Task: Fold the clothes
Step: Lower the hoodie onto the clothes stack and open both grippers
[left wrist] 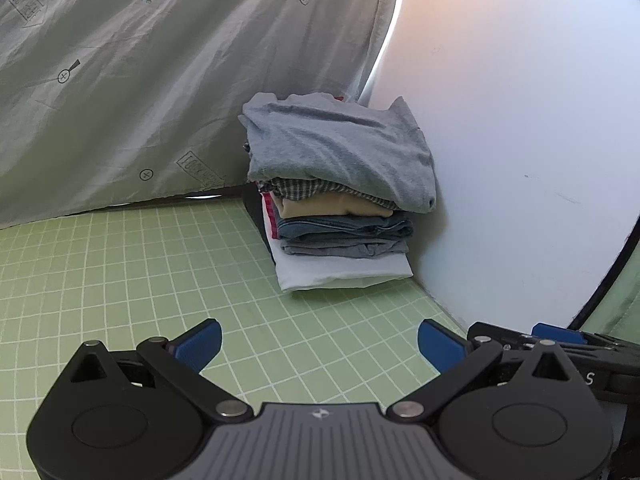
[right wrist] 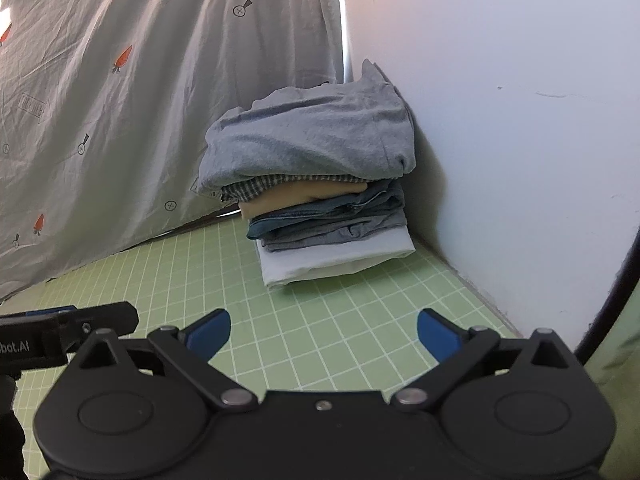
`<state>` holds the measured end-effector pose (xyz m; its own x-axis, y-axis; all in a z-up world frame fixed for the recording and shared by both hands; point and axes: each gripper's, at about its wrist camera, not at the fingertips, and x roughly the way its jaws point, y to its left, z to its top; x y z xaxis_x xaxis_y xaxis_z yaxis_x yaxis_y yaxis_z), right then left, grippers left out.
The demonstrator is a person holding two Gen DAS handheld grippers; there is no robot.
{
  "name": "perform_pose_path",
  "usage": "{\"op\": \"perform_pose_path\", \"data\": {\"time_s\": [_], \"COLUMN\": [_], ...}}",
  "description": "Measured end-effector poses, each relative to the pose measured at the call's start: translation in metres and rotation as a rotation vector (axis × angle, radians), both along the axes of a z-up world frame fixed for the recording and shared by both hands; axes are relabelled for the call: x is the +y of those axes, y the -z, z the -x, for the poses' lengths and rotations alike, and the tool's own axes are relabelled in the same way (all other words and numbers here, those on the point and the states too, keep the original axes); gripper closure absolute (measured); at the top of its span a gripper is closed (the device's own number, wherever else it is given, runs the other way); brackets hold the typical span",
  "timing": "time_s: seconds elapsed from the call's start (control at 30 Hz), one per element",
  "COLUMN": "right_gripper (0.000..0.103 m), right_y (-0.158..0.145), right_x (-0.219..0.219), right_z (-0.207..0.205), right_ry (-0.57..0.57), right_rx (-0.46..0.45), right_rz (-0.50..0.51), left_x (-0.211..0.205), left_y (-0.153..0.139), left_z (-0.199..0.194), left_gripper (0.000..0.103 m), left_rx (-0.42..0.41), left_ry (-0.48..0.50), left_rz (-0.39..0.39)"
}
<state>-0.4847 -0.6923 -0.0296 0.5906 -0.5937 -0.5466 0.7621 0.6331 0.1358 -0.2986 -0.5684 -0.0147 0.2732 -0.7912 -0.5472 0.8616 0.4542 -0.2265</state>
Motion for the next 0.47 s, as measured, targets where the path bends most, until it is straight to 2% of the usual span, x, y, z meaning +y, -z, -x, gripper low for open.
{"op": "perform_pose_path", "data": {"time_s": [0.47], "right_gripper": [0.002], "right_y": [0.0005], "right_x": [-0.0058], "right_z": [0.0040], "right_ry": [0.033], "right_rx": [-0.026], "right_rz": [-0.006], "left_x": [-0.0036], "left_y": [-0.0035], "left_z": [0.0010], "left_gripper": [0.000], "left_rx": [-0.036], "left_ry": [0.007], "left_rz": [0.008]}}
